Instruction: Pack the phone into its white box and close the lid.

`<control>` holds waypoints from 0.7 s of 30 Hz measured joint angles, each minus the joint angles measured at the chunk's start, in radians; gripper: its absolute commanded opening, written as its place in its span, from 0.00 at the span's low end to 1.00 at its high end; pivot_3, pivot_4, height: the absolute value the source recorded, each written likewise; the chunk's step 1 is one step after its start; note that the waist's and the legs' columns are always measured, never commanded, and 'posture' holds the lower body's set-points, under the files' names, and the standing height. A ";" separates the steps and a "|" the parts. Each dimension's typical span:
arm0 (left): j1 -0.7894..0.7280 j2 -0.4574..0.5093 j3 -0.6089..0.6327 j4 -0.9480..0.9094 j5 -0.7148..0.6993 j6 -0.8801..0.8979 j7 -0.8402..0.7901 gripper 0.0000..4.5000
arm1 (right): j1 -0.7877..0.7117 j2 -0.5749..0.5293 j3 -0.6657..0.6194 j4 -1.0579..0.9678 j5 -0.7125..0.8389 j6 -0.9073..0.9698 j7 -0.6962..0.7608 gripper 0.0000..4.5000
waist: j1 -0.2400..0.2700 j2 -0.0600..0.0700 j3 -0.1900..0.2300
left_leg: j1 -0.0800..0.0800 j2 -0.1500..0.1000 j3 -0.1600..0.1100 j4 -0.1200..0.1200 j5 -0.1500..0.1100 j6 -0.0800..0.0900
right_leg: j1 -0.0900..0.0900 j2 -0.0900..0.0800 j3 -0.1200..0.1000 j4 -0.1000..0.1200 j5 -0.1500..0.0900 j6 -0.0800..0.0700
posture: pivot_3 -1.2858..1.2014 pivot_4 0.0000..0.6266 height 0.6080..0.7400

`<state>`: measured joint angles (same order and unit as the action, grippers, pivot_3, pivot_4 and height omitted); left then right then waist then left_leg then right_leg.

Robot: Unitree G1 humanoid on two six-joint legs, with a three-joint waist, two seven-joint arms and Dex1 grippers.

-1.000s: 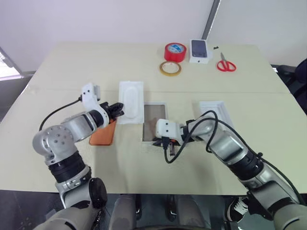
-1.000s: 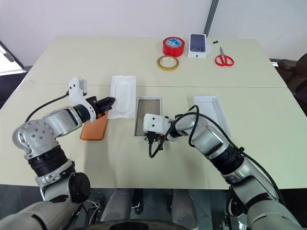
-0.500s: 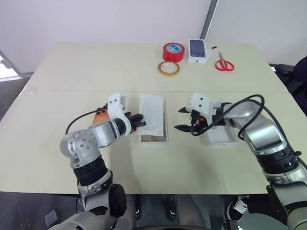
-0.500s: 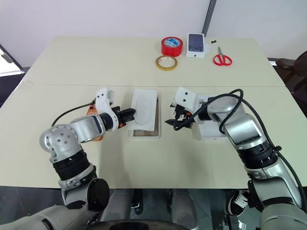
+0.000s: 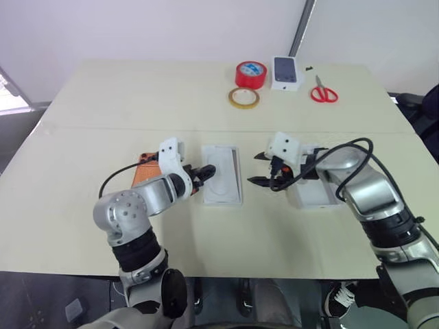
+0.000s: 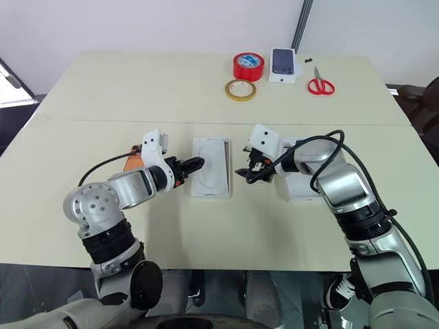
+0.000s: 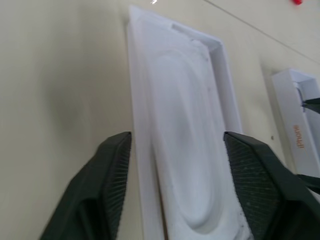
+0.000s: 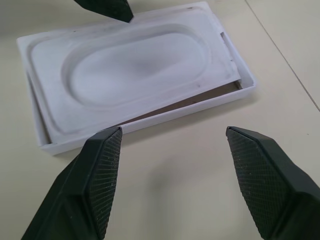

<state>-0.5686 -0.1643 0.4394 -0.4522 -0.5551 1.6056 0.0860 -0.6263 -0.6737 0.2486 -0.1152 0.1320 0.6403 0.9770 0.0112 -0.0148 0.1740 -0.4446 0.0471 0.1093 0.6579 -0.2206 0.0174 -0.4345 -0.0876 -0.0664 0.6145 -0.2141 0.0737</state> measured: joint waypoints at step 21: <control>0.446 0.695 -0.121 -0.102 -0.013 -0.646 -0.624 0.66 | -0.204 0.461 0.076 0.287 -0.095 0.166 -0.384 0.01 | -0.030 0.000 -0.001 | -0.001 0.001 0.002 -0.009 0.002 -0.009 | -0.008 -0.007 0.001 0.002 0.001 -0.002 | 0.52 0.24 1.00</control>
<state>-0.1227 0.5304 0.3181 -0.5544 -0.5684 0.9594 -0.5376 -0.8307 -0.2126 0.3249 0.1715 0.0365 0.8066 0.5933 -0.0188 -0.0144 0.1735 -0.4456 0.0479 0.1113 0.6489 -0.2190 0.0084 -0.4425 -0.0942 -0.0657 0.6168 -0.2131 0.0716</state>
